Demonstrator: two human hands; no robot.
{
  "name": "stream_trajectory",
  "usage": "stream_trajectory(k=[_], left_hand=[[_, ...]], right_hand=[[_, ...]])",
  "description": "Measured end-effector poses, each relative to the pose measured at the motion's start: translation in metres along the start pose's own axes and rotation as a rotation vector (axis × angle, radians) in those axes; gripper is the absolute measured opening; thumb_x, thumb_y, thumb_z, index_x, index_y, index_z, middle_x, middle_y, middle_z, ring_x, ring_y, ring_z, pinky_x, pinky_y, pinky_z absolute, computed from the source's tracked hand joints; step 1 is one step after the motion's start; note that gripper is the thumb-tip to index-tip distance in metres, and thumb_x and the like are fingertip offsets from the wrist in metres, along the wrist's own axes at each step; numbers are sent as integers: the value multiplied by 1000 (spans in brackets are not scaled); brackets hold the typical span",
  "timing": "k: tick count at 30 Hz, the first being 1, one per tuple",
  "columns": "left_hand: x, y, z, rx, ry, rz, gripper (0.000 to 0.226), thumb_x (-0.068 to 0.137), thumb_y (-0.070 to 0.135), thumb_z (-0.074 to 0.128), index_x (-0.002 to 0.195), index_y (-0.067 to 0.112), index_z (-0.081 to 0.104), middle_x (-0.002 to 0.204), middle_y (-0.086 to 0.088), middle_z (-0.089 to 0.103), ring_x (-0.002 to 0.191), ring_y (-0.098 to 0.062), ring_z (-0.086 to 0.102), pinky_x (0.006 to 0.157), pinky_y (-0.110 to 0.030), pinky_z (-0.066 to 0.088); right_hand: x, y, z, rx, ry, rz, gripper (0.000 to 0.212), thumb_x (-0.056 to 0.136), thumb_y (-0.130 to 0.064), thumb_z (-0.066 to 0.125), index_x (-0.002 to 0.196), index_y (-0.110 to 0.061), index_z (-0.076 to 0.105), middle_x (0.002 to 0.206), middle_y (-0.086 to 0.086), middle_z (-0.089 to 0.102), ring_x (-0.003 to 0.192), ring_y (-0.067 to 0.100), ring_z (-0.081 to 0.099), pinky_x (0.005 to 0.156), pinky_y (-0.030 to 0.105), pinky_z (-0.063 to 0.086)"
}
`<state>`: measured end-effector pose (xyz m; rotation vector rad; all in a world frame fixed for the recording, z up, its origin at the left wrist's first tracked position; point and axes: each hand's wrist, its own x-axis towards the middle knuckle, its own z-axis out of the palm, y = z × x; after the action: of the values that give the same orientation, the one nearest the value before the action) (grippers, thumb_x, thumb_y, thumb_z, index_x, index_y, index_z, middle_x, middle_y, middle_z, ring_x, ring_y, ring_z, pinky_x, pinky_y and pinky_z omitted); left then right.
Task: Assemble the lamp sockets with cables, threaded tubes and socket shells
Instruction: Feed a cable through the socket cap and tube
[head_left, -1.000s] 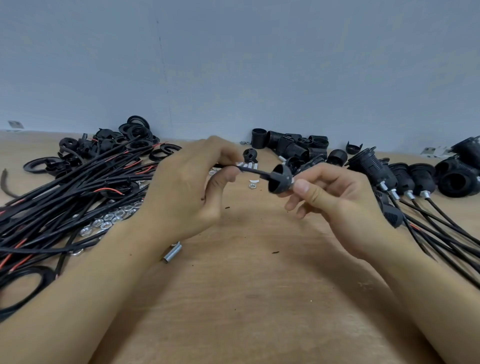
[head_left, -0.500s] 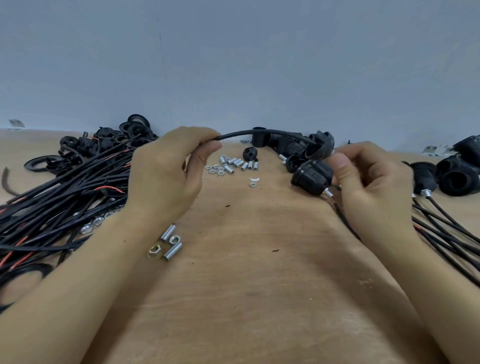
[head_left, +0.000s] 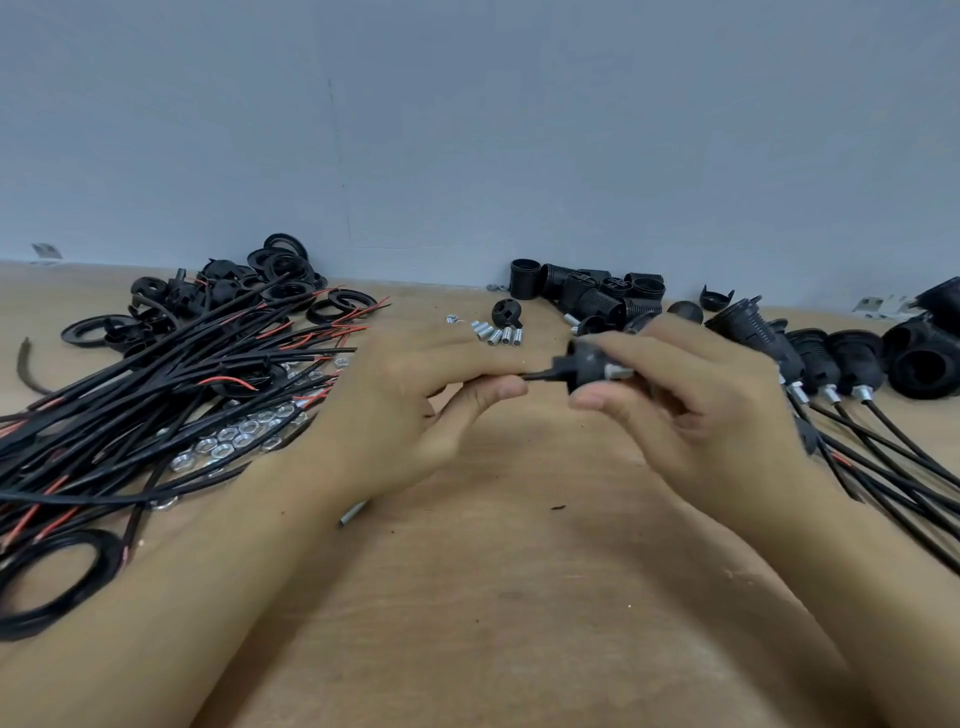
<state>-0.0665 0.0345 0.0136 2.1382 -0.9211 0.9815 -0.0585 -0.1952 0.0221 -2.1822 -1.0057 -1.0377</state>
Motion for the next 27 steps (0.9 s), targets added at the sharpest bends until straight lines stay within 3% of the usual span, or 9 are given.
stream_trajectory(k=[4,7,9,12,16,18,21,24,27], left_hand=[[-2,-3,5,23,152,-137,18,97,24,61,93,10,71,72,5,63,63,-19,56,58,-30,44],[-3,-6,5,10,64,-151,17,94,19,61,87,6,70,69,2,60,62,-10,51,59,-22,39],[-3,-1,6,-12,-38,-118,11,90,14,64,87,7,71,71,5,61,63,-6,50,61,-17,37],[-3,13,13,-58,-174,-48,5,86,10,65,85,8,70,72,5,61,63,-6,49,61,-19,37],[-2,12,10,-74,-146,-165,9,86,14,61,95,12,61,74,12,51,66,-2,47,59,-17,36],[-1,3,3,-72,-83,-202,8,88,15,61,96,15,61,74,13,52,65,-6,49,56,-22,40],[-3,-3,-1,-42,-56,-158,8,92,12,62,93,11,70,75,4,60,63,-14,53,59,-34,44],[-4,-3,2,-7,-98,-101,9,90,7,67,94,9,75,80,9,55,67,-9,48,65,-24,43],[-4,-1,8,-71,-54,-139,6,89,9,72,95,9,74,74,12,57,67,-5,50,66,-20,42]], right_hand=[[5,5,-13,-100,124,-59,27,95,-26,63,110,-6,71,79,2,58,68,7,40,61,17,36],[2,5,-20,22,-150,7,27,91,-33,63,112,-18,69,79,-8,58,66,9,49,60,25,40],[-1,-2,-14,108,-383,109,40,87,-47,61,120,-25,61,85,-21,56,69,6,53,63,27,43],[-6,-11,7,39,-509,99,47,88,-68,42,120,-34,51,92,-19,59,79,7,58,71,36,51],[-8,-6,20,80,-357,150,25,96,-48,47,114,-33,57,63,-22,54,60,5,52,59,41,51],[-11,2,22,180,-306,244,19,101,-37,49,118,-36,58,54,-11,55,51,12,54,56,42,50],[-13,3,24,237,-343,303,27,100,-36,50,125,-41,55,63,-5,62,64,20,63,65,45,52],[-10,-9,28,196,-327,209,28,96,-41,53,119,-30,64,90,-14,69,84,11,64,73,40,52],[-11,-13,32,409,-217,301,8,94,-28,60,98,-27,66,69,-6,64,57,11,60,54,31,49]])
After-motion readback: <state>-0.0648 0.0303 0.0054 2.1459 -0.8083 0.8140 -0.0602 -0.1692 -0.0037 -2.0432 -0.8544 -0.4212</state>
